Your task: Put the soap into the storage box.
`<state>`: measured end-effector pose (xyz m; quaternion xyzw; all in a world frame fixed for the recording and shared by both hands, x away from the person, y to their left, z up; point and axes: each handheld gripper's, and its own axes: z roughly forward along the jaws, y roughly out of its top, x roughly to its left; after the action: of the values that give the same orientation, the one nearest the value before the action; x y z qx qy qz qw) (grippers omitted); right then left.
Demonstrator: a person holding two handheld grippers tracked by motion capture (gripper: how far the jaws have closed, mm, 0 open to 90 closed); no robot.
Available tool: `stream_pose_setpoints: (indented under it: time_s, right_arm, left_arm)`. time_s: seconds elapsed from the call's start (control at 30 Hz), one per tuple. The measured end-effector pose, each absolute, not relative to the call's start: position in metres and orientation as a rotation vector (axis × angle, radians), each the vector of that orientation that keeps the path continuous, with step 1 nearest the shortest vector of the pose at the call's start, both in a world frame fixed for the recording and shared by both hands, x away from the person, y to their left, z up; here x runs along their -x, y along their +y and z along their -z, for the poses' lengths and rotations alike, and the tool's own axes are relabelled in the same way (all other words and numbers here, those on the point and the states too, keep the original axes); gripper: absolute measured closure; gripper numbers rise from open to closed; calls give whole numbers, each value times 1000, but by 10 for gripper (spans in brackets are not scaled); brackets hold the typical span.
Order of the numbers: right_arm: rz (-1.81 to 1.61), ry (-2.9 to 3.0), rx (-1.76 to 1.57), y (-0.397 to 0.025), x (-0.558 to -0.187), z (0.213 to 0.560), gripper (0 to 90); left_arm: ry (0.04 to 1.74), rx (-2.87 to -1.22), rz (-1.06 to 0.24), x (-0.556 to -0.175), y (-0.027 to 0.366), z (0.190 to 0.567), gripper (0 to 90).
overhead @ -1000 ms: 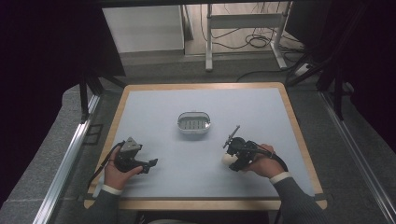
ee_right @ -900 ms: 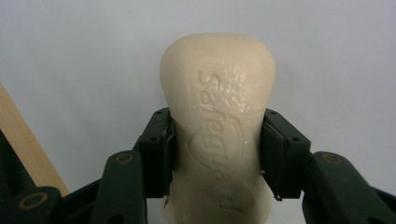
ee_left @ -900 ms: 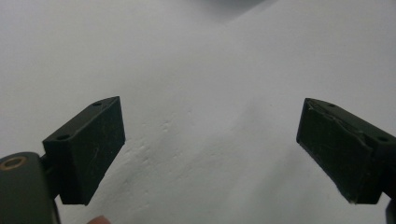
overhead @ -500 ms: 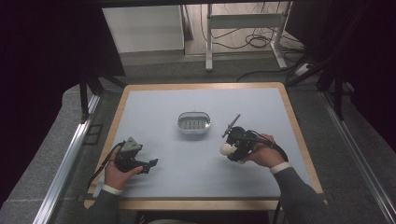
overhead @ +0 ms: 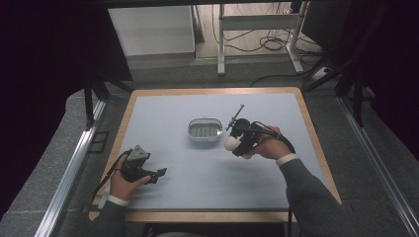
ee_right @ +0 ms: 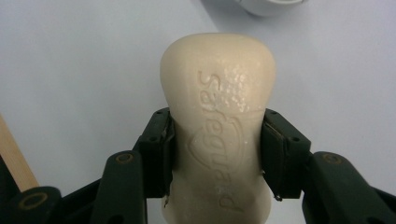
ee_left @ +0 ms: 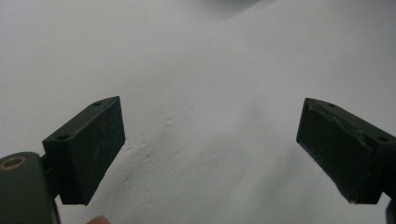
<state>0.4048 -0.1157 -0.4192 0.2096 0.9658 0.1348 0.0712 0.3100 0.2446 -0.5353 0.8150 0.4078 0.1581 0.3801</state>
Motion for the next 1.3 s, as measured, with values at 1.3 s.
stream_pose_setpoints:
  time_s: [1.3]
  right_arm:
    - [-428, 2931, -535, -76, -460, 411, 496]
  left_arm:
    - [1035, -2092, -395, -311, 242, 537, 83]
